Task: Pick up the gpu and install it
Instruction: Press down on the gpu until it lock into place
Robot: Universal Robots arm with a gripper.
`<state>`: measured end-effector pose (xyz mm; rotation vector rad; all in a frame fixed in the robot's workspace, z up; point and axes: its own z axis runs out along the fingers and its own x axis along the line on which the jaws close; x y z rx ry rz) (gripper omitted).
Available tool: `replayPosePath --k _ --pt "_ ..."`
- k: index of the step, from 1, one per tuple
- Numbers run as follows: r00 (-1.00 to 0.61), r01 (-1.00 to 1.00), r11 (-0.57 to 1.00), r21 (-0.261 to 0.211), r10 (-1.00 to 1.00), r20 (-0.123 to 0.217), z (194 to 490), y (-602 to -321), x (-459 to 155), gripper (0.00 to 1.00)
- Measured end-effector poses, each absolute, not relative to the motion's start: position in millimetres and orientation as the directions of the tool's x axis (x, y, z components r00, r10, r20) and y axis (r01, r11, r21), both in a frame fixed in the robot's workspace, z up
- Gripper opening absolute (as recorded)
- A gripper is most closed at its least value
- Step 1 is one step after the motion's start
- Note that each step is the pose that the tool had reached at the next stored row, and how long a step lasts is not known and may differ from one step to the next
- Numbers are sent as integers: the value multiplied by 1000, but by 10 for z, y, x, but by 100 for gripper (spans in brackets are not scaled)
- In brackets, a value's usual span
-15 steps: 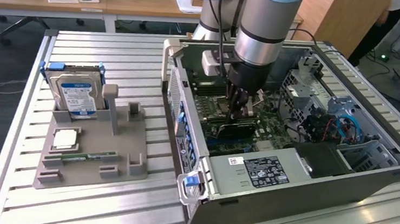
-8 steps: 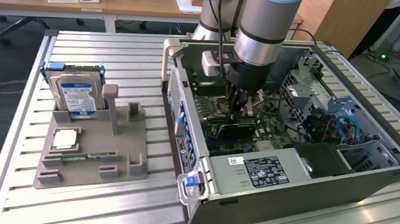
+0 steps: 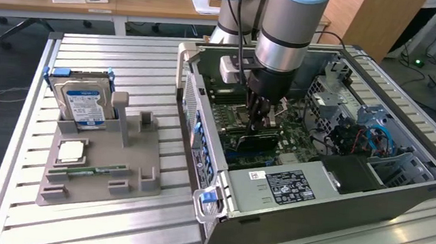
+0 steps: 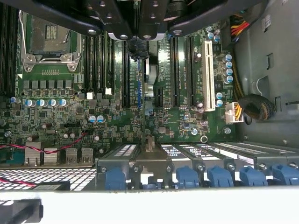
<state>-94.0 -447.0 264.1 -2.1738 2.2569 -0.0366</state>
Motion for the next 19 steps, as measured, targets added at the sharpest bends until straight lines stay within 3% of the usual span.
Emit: replayPosePath --k 19 --pt "-38 -999 38 -29 -999 9 2639 -4468 -967 11"
